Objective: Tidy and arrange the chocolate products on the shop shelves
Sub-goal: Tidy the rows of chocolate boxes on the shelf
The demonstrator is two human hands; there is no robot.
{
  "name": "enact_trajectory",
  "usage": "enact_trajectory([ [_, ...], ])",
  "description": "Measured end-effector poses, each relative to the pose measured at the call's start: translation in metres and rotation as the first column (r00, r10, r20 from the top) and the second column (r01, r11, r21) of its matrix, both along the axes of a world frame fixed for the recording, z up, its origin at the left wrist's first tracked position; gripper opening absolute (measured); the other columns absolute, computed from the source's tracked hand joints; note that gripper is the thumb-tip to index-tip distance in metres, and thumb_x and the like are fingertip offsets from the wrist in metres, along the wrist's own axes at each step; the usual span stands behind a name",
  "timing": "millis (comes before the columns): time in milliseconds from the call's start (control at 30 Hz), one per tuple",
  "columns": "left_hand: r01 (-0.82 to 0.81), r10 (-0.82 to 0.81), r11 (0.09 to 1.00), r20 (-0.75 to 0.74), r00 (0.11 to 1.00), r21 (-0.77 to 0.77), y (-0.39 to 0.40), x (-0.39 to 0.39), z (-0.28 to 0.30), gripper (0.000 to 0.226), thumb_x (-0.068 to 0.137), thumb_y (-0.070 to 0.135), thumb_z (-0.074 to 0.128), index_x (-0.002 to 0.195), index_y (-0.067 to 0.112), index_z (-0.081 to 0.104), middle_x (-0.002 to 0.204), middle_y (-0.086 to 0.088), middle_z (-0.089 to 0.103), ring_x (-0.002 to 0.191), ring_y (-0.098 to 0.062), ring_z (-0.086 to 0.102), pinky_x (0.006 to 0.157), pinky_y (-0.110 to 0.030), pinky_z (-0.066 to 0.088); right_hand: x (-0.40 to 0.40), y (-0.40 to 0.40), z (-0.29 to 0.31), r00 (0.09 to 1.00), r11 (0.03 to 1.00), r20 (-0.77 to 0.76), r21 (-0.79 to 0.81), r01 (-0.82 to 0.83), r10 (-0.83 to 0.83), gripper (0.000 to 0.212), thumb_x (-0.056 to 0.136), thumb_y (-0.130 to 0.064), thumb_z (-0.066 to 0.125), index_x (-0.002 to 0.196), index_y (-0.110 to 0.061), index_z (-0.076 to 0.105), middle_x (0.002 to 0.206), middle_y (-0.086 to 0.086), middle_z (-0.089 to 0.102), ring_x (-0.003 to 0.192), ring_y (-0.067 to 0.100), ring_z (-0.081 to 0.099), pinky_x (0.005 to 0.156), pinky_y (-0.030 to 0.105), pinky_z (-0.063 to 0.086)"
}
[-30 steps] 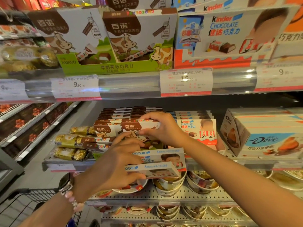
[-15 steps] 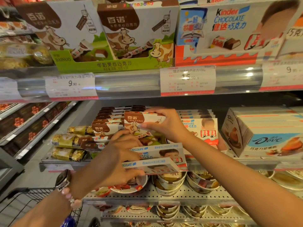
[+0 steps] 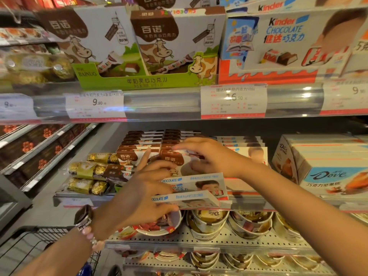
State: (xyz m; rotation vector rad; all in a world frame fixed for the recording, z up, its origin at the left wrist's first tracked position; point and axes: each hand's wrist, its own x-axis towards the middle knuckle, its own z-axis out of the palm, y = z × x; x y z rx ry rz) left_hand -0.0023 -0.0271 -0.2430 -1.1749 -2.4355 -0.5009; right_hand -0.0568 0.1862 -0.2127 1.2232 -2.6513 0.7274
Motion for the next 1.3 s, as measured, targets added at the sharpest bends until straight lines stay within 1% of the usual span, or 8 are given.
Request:
enact_trajectory([
  [233, 0.1, -0.097, 0.992, 0.032, 0.995, -0.076, -0.001, -0.008, 0.008, 0.016, 0.068, 0.036, 0.078, 0.078, 0.023, 0.077, 0.089, 0.005, 0.067, 0.107, -0.008, 0.055, 0.113, -0.048, 0.02, 0.003, -0.008, 0.004, 1.0, 1.0, -0.014, -0.008, 0.016, -0.016, 0.048, 0.078, -0.026, 0.074, 0.123, -0.021, 0.059, 0.121, -0.006, 0.061, 0.111, 0.007, 0.052, 0.091, 0.019, 0.038],
  [433, 0.098, -0.09, 0.987, 0.067, 0.994, -0.129, -0.002, -0.01, 0.009, 0.018, 0.069, 0.036, 0.08, 0.082, 0.024, 0.076, 0.094, 0.006, 0.067, 0.101, -0.011, 0.058, 0.1, -0.052, 0.04, 0.002, -0.004, 0.016, 0.995, 0.999, 0.095, -0.043, 0.016, -0.011, 0.029, 0.094, -0.022, 0.054, 0.12, -0.016, 0.063, 0.113, -0.003, 0.067, 0.1, 0.008, 0.062, 0.085, 0.023, 0.048],
  [733, 0.033, -0.03, 0.993, 0.032, 0.999, -0.109, -0.005, -0.006, 0.005, 0.017, 0.068, 0.038, 0.079, 0.08, 0.027, 0.076, 0.089, 0.008, 0.067, 0.099, -0.005, 0.058, 0.113, -0.051, 0.015, 0.007, 0.005, 0.003, 0.972, 0.854, 0.079, -0.466, 0.23, -0.219, 0.024, 0.092, -0.014, 0.056, 0.114, -0.014, 0.066, 0.101, -0.011, 0.066, 0.084, -0.01, 0.059, 0.073, 0.007, 0.046],
  [833, 0.017, -0.013, 0.992, 0.026, 1.0, -0.125, -0.004, -0.005, 0.004, 0.016, 0.068, 0.04, 0.077, 0.079, 0.028, 0.076, 0.086, 0.007, 0.067, 0.096, -0.007, 0.059, 0.111, -0.046, 0.019, 0.011, 0.007, -0.014, 0.974, 0.875, 0.108, -0.427, 0.228, -0.2, 0.021, 0.092, -0.015, 0.057, 0.109, -0.018, 0.067, 0.099, -0.008, 0.067, 0.086, 0.008, 0.065, 0.072, 0.024, 0.055],
  [1000, 0.022, -0.015, 0.993, 0.058, 0.998, -0.117, 0.005, -0.004, 0.01, 0.023, 0.068, 0.045, 0.074, 0.078, 0.025, 0.077, 0.085, 0.008, 0.065, 0.083, -0.013, 0.057, 0.085, -0.028, 0.039, 0.014, 0.019, -0.026, 0.974, 0.921, 0.176, -0.338, 0.195, -0.142, 0.019, 0.092, -0.014, 0.056, 0.101, -0.012, 0.072, 0.117, -0.004, 0.063, 0.109, 0.008, 0.057, 0.089, 0.039, 0.05],
  [1100, 0.007, 0.004, 0.99, 0.073, 0.997, -0.143, 0.014, -0.004, 0.016, 0.033, 0.071, 0.054, 0.062, 0.087, 0.028, 0.075, 0.099, 0.008, 0.066, 0.091, -0.016, 0.053, 0.079, -0.026, 0.043, 0.02, 0.032, -0.007, 0.924, 0.891, 0.373, -0.389, 0.235, -0.081, 0.038, 0.098, -0.032, 0.039, 0.106, -0.011, 0.07, 0.126, -0.006, 0.059, 0.115, 0.003, 0.053, 0.098, 0.028, 0.044],
  [1167, -0.023, 0.046, 0.985, 0.135, 0.99, -0.171, 0.023, -0.008, 0.021, 0.038, 0.074, 0.055, 0.06, 0.102, 0.031, 0.071, 0.106, 0.01, 0.061, 0.098, -0.016, 0.047, 0.081, -0.029, 0.041, 0.029, 0.047, 0.012, 0.901, 0.897, 0.433, -0.397, 0.193, -0.002, 0.045, 0.093, -0.047, 0.035, 0.113, -0.021, 0.065, 0.119, -0.014, 0.062, 0.108, -0.003, 0.056, 0.088, 0.011, 0.043],
  [1300, -0.005, 0.039, 0.98, 0.166, 0.985, -0.2, 0.043, -0.016, 0.024, 0.039, 0.083, 0.052, 0.058, 0.117, 0.033, 0.061, 0.098, 0.021, 0.046, 0.094, -0.009, 0.042, 0.076, -0.025, 0.033, 0.05, 0.065, 0.034, 0.94, 0.997, 0.338, -0.03, 0.07, -0.056, 0.051, 0.072, -0.046, 0.071, 0.119, -0.033, 0.056, 0.11, -0.019, 0.062, 0.102, 0.001, 0.058, 0.08, 0.017, 0.048],
])
